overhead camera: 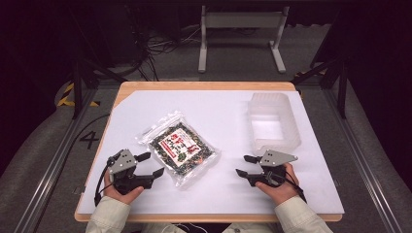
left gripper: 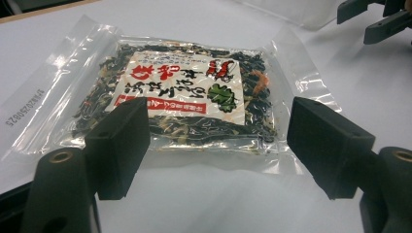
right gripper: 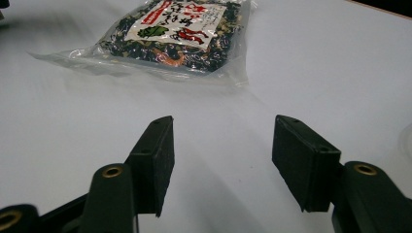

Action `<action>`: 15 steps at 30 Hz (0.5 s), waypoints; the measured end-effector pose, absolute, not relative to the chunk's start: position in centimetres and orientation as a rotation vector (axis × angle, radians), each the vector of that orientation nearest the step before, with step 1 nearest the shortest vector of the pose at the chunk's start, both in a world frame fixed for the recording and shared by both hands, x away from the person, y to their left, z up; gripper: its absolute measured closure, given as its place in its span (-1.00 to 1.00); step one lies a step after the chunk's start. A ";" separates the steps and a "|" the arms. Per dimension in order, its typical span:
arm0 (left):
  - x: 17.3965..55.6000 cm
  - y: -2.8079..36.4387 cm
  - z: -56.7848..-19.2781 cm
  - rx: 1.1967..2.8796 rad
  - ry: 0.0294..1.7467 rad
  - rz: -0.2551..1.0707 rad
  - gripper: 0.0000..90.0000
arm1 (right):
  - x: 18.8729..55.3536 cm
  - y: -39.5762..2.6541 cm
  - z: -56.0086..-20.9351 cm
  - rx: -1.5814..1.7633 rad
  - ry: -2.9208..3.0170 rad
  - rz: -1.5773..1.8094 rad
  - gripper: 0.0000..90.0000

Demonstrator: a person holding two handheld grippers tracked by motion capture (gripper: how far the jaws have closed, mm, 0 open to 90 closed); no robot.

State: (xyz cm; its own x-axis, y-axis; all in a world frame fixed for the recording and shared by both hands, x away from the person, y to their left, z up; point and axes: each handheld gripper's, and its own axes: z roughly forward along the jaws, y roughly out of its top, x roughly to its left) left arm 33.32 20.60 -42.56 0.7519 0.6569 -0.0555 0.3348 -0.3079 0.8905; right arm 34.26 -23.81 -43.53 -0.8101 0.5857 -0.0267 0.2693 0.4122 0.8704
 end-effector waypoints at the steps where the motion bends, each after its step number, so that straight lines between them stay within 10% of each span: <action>1: 33.4 20.6 -42.5 1.912 0.761 0.392 -0.46 | 34.3 -23.8 -43.5 0.739 2.345 1.355 -0.09; 15: 35.6 22.0 -40.1 1.825 0.847 0.392 -0.59 | 34.4 -23.9 -43.6 0.748 2.342 1.345 -0.10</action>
State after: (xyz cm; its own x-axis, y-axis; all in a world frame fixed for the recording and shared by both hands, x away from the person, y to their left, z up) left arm 35.56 21.99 -40.08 0.6970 0.7073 -0.1178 0.3677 -0.2115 0.9056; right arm 34.39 -23.91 -43.64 -0.8044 0.5934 -0.0292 0.2737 0.4138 0.8682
